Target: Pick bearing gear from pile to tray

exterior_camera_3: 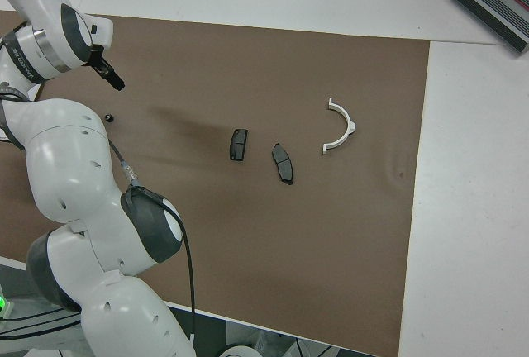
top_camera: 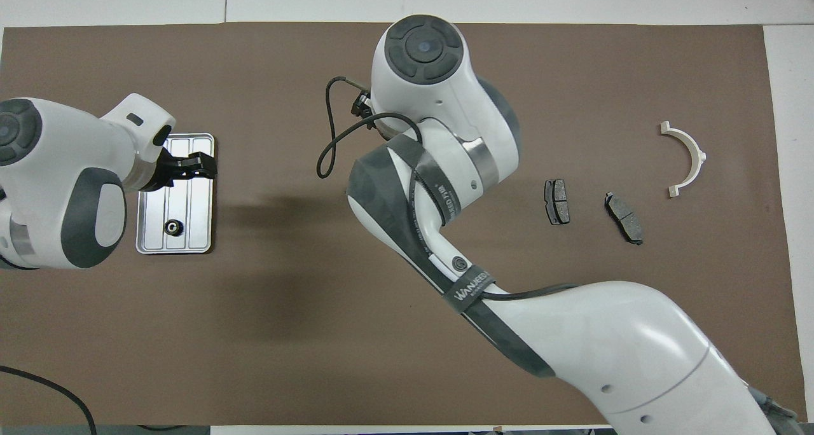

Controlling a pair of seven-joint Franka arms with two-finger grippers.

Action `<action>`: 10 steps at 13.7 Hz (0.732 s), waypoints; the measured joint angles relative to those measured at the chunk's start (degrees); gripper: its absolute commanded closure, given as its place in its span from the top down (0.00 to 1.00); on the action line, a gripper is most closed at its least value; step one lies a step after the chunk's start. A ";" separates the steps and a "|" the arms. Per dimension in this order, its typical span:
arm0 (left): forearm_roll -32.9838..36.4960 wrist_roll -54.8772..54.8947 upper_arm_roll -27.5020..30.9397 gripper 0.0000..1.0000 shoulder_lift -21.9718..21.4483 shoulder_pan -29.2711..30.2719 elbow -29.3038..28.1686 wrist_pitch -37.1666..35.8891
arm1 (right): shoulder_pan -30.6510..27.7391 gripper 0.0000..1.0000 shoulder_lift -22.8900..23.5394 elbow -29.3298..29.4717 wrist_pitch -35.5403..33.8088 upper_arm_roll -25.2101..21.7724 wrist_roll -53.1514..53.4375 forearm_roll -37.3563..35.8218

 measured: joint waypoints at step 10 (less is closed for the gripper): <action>4.51 -32.56 0.05 0.72 15.95 -20.88 9.77 3.68 | -19.46 1.00 -20.37 -13.34 -5.91 -0.09 -52.67 0.02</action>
